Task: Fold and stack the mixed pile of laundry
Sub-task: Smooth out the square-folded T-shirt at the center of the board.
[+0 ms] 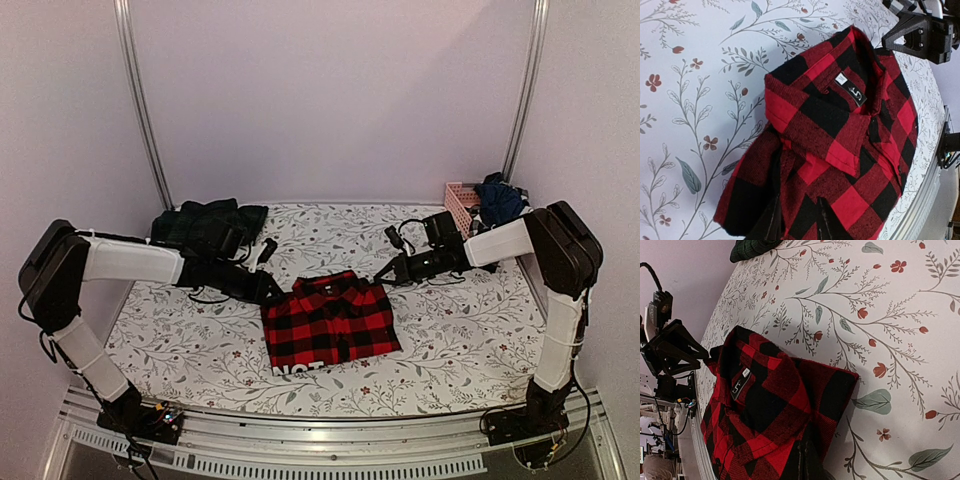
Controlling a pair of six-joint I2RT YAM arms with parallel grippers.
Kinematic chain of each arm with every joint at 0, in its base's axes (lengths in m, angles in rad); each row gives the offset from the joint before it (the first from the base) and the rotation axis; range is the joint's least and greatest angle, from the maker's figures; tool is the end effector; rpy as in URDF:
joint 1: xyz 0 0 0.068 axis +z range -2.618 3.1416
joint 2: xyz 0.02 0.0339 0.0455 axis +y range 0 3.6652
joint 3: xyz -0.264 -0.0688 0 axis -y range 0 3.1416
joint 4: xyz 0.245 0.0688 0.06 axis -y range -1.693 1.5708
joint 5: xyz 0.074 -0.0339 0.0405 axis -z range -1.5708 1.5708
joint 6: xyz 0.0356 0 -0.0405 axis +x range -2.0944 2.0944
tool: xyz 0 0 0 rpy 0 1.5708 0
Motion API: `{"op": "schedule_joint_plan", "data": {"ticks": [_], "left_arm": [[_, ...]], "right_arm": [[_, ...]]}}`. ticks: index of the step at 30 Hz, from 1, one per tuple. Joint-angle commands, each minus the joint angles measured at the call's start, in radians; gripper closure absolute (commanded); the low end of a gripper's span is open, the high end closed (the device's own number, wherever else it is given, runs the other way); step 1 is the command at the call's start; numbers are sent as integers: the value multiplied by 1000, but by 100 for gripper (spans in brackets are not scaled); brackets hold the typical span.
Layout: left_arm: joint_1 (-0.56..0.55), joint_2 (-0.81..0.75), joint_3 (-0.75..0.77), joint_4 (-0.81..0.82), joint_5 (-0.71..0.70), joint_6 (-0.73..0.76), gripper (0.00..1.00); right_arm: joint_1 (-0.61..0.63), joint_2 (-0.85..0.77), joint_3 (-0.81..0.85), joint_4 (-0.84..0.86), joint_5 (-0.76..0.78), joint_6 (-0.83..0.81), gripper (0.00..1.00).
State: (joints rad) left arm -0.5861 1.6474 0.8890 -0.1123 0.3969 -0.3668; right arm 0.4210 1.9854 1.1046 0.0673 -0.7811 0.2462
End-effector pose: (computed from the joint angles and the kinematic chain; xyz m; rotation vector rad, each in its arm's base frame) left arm 0.2658 -0.1930 0.1701 0.4661 2.5195 -0.8845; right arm 0.3519 0.1850 0.1322 -0.5992 2.3492 1.2424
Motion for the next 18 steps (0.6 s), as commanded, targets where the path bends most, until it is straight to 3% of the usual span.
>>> {"op": "schedule_joint_plan", "data": {"ticks": [1,15,18], "left_arm": [[-11,19,26,-40,-30,6,76],[5,56,18,-49,-44,-17,75],[8,55,16,-47,-51,-18,80]], "right_arm": [[5,16,6,0,-14,-9,100],[5,16,6,-1,-14,-11,100],[5,16,6,2,-18,-11,100]]}}
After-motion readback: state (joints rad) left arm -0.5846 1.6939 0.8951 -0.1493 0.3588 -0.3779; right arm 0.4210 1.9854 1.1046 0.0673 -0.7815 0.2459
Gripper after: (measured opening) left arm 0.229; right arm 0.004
